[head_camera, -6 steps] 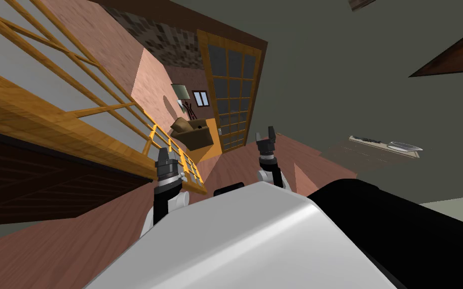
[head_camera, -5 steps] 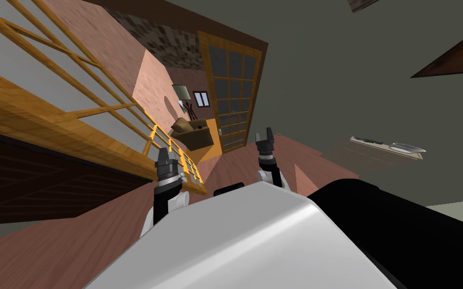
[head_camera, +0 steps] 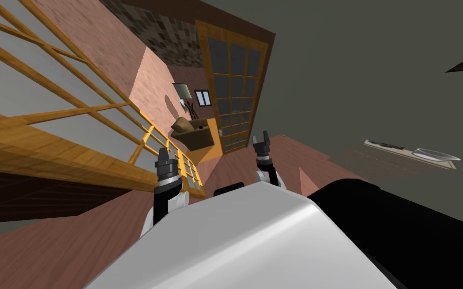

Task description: Pull the door open

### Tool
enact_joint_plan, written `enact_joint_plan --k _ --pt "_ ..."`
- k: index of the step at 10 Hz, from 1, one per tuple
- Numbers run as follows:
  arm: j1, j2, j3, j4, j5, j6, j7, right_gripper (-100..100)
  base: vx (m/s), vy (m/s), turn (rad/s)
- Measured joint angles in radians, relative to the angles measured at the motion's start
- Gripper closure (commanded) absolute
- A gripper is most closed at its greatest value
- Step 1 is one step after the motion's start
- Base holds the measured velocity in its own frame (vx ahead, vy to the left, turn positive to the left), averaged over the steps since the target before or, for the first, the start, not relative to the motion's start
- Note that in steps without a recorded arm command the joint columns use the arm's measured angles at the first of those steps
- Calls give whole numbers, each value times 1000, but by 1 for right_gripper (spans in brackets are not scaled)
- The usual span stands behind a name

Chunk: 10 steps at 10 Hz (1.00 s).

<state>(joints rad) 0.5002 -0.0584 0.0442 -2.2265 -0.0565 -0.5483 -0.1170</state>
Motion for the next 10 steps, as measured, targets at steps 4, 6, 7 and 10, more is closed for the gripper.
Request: enact_joint_plan --k 4,6,7,10 --pt "-16 -12 5 65 -27 -16 -65 -100 89 -26 61" --pt "-29 -18 6 102 -43 -19 -101 -100 81 -28 60" --pt "-31 -19 12 117 -49 -22 -117 -100 104 -34 69" --pt "-42 -25 22 175 -72 -38 -176 -100 102 -32 72"
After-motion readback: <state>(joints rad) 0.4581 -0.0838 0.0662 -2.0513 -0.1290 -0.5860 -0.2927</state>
